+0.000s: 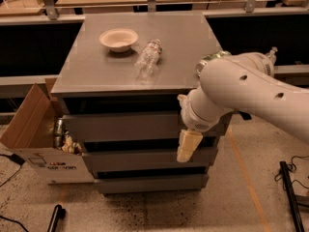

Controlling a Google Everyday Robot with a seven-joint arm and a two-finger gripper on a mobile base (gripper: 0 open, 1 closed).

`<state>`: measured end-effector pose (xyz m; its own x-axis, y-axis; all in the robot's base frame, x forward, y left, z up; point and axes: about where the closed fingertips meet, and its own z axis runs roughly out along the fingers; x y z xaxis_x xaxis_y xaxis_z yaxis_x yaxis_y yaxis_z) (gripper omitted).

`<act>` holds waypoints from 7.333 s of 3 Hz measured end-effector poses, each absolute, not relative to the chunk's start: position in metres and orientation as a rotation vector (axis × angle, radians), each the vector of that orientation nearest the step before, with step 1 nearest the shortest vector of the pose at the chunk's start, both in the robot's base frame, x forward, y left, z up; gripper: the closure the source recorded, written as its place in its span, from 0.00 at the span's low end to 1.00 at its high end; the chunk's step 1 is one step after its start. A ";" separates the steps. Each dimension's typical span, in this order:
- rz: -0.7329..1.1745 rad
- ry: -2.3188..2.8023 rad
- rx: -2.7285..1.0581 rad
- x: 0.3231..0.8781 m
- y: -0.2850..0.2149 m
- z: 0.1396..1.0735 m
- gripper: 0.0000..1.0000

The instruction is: Open top drawer

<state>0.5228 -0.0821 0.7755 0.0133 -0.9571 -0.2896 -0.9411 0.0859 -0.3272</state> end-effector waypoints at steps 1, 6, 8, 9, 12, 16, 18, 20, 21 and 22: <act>-0.073 1.892 -1.908 0.546 -0.061 0.731 0.00; -0.068 1.890 -1.956 0.600 -0.046 0.669 0.19; 0.048 1.841 -2.025 0.569 -0.044 0.688 0.23; 0.192 1.783 -2.139 0.523 -0.038 0.690 0.24; 0.363 1.626 -2.355 0.438 -0.031 0.733 0.04; 0.232 2.053 -1.919 0.571 -0.044 0.742 0.46; 0.304 2.067 -1.943 0.548 -0.025 0.683 0.94; 0.463 1.986 -2.082 0.492 0.005 0.644 1.00; 0.474 1.978 -2.090 0.488 0.006 0.644 1.00; 0.505 1.939 -2.099 0.479 0.005 0.653 1.00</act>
Offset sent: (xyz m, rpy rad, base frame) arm 0.0530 0.0422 -0.0946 -0.0526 -0.0323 0.0952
